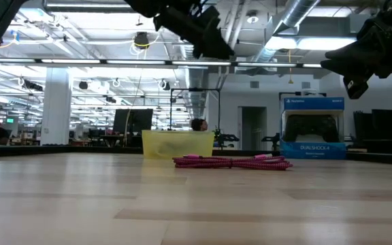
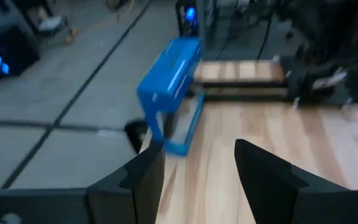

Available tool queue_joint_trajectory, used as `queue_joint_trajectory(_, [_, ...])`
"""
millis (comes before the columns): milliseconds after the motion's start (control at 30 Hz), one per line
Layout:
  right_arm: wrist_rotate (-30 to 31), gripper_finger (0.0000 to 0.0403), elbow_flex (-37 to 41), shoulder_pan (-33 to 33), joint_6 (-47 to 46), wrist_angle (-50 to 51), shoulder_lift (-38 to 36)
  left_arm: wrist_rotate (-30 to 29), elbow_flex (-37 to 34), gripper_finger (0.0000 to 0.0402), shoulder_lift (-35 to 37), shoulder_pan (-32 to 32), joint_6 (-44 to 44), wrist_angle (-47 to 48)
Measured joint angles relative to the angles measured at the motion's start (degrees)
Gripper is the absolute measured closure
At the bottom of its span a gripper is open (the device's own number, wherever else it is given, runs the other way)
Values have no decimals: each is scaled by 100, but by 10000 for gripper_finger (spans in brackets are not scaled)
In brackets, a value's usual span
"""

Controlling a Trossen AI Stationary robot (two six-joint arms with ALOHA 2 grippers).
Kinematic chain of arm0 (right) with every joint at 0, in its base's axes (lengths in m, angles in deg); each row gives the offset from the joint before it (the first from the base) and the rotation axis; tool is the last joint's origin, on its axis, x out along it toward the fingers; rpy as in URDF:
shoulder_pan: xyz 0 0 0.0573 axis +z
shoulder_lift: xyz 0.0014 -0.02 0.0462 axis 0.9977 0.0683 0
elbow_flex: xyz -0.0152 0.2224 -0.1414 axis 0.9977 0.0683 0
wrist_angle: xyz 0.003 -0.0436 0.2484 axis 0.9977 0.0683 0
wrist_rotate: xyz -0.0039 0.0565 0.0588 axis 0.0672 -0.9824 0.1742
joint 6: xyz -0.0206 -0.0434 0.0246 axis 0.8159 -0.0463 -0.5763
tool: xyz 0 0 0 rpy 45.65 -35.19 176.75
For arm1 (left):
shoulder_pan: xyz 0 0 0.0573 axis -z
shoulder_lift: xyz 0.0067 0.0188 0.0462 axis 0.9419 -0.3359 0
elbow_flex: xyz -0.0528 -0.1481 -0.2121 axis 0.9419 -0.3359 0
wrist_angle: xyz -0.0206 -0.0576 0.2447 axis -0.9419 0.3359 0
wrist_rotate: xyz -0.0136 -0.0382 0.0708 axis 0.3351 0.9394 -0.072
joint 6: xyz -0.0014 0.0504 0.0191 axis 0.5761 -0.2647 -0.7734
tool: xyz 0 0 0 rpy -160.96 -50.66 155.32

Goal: Pick and place USB-C Cables
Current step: Put the pink charger cable into the yellow bin

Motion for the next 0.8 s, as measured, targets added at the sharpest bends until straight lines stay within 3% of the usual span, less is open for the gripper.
queue_joint_trajectory(200, [-10,284,0,4,-61,2,0,407,-224,217,0,220,384,-952])
queue_joint_trajectory(333, [-17,284,0,4,-61,2,0,232,-888,217,215,320,596,-1883])
queue_joint_trajectory(567, [-17,284,2,2,-59,2,0,-30,-2974,217,1026,343,980,-3681])
queue_joint_trajectory(800, [-17,284,0,2,-55,2,0,-48,-4713,217,1285,617,1417,-5248])
